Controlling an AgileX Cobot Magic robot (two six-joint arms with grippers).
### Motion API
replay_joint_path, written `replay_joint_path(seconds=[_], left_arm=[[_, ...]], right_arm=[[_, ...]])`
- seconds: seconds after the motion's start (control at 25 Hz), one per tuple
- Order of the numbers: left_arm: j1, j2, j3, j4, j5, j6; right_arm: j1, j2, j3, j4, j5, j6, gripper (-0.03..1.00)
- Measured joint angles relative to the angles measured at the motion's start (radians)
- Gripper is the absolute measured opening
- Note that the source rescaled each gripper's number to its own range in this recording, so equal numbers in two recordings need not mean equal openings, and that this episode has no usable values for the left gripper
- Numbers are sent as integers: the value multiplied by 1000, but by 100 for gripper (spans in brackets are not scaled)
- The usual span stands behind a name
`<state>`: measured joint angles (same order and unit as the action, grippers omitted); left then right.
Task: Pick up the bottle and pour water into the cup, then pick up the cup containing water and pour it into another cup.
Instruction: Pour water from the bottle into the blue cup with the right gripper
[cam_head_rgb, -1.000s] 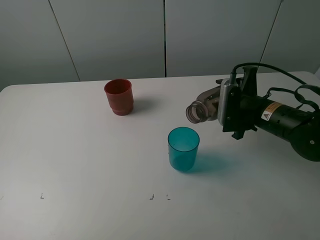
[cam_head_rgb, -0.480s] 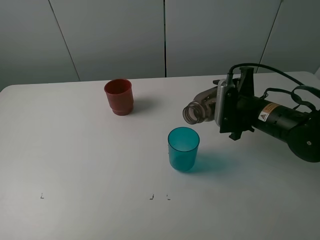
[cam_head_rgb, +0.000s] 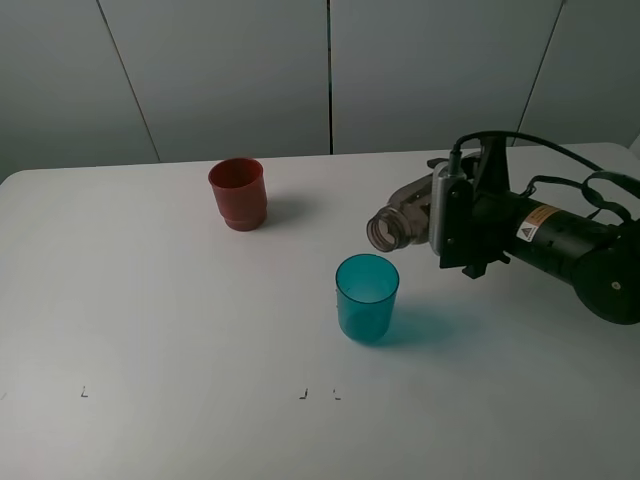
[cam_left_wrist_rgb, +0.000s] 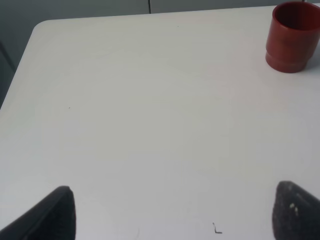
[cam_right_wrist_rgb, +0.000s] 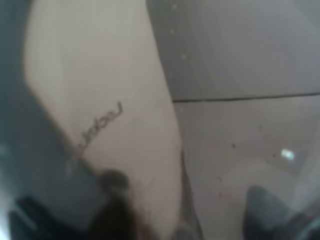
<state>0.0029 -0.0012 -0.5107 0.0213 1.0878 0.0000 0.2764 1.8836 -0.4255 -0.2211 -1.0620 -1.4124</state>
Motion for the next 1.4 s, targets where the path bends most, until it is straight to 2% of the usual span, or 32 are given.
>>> replay_joint_path(seconds=[0.64, 1.4], left_arm=[[0, 0, 0, 0, 0, 7], [0, 0, 0, 0, 0, 7]], right_arm=[[0, 0, -19, 0, 0, -71, 0], [0, 0, -19, -4, -57, -167, 0]])
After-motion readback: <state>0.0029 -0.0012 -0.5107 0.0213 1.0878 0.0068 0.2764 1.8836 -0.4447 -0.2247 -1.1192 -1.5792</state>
